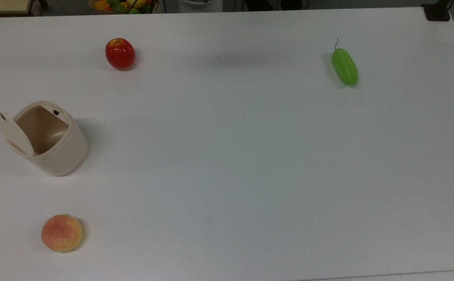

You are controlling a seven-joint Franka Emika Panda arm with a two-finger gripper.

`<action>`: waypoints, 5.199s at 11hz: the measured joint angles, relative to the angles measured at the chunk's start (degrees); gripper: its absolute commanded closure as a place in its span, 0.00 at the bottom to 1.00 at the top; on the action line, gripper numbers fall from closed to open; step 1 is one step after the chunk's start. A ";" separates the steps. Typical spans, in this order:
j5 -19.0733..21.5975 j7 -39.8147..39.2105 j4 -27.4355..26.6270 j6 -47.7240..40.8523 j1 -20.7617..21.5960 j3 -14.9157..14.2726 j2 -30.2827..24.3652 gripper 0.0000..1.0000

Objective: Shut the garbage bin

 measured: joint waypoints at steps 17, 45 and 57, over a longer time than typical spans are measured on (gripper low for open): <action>0.24 0.56 0.01 0.01 -0.12 -0.01 0.00 0.00; 2.75 8.91 -0.14 25.40 -14.16 -1.33 5.18 1.00; 2.57 8.91 -0.21 60.36 -25.03 -1.38 17.37 1.00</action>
